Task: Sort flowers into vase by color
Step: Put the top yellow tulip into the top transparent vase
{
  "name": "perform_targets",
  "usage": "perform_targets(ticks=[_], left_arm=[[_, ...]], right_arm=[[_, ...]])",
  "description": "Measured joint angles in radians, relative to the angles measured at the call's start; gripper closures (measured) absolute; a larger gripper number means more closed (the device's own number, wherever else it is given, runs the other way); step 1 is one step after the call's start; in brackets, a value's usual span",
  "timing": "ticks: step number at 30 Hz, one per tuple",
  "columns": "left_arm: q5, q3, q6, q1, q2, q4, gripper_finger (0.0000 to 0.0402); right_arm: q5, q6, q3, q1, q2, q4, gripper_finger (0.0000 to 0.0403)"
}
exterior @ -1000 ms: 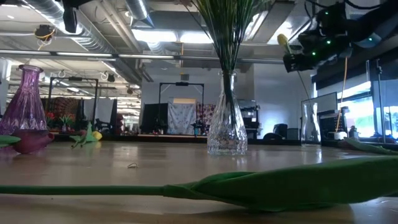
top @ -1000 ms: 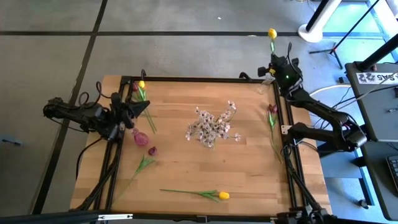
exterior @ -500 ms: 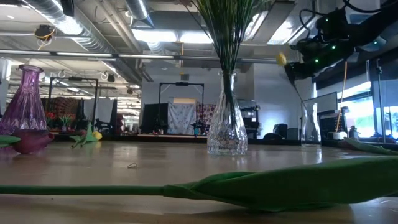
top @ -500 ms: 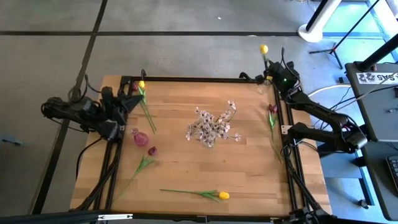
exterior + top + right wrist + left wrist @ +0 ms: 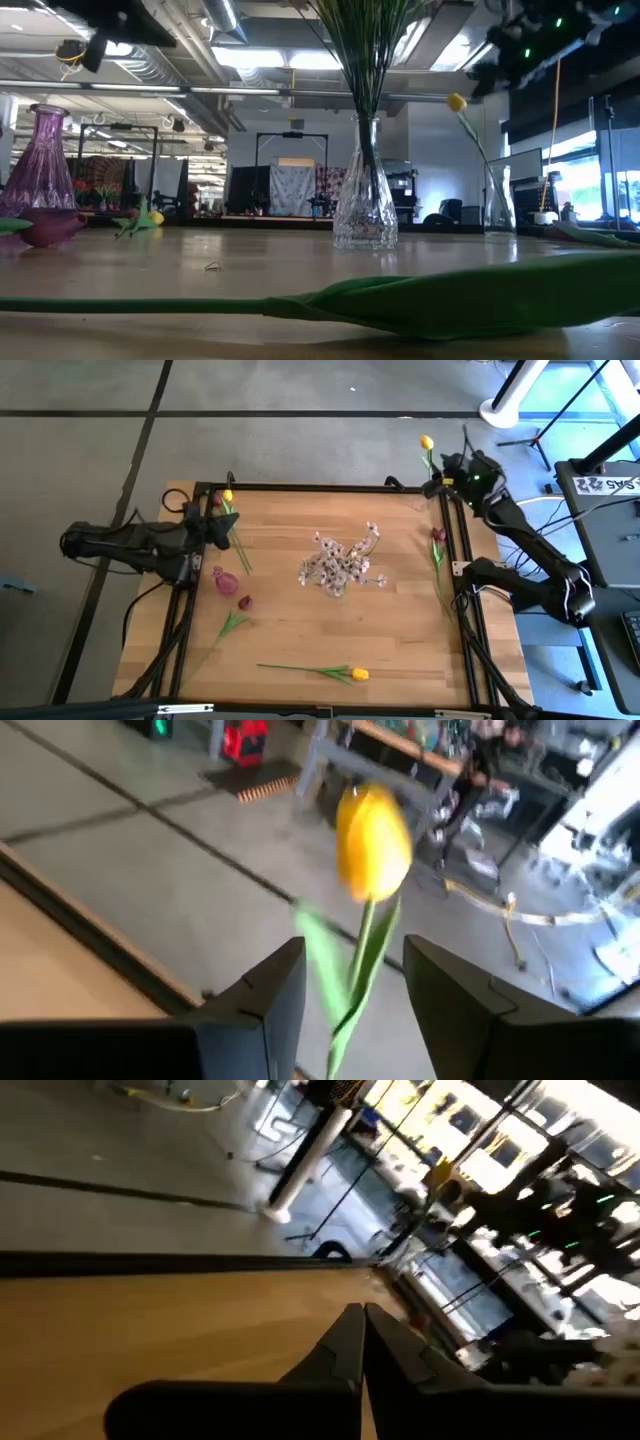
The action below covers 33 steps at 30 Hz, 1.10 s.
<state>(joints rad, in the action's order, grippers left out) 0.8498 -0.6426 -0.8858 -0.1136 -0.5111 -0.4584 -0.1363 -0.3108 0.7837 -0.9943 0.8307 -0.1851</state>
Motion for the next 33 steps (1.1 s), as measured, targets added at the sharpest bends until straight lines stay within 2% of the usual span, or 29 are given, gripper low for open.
perform_targets(ticks=[3,7,9,12,16,19,23,26,30,33], left_arm=[[-0.042,0.0,-0.022,0.095,-0.069,-0.015,0.0401],[-0.22,-0.04,-0.033,0.226,-0.158,-0.078,0.0401],[-0.261,-0.084,0.009,0.275,-0.212,-0.162,0.0401],[-0.263,-0.149,0.028,0.36,-0.321,-0.321,0.0401],[-0.371,-0.182,0.02,0.511,-0.455,-0.473,0.0401],[-0.425,-0.175,-0.002,0.595,-0.547,-0.476,0.0401],[-0.407,-0.173,-0.003,0.676,-0.65,-0.461,0.0401],[-0.356,-0.171,-0.023,0.739,-0.716,-0.426,0.0401],[-0.41,-0.145,-0.028,0.838,-0.794,-0.317,0.0398],[-0.416,-0.134,-0.055,0.875,-0.845,-0.318,0.0377]], right_arm=[[0.034,0.017,0.083,0.0,-0.01,-0.093,0.0233],[0.122,0.008,0.222,0.0,-0.009,-0.257,0.0232],[0.168,-0.008,0.301,0.009,-0.012,-0.343,0.0233],[0.18,0.001,0.42,0.07,-0.014,-0.458,0.0233],[0.136,0.028,0.554,0.18,-0.017,-0.578,0.0233],[0.056,0.04,0.611,0.262,-0.019,-0.608,0.0233],[-0.009,0.049,0.628,0.363,-0.019,-0.607,0.0233],[-0.02,0.049,0.628,0.419,-0.012,-0.624,0.0233],[-0.022,0.046,0.628,0.484,0.001,-0.664,0.0233],[-0.02,0.046,0.628,0.536,0.014,-0.676,0.0233]])
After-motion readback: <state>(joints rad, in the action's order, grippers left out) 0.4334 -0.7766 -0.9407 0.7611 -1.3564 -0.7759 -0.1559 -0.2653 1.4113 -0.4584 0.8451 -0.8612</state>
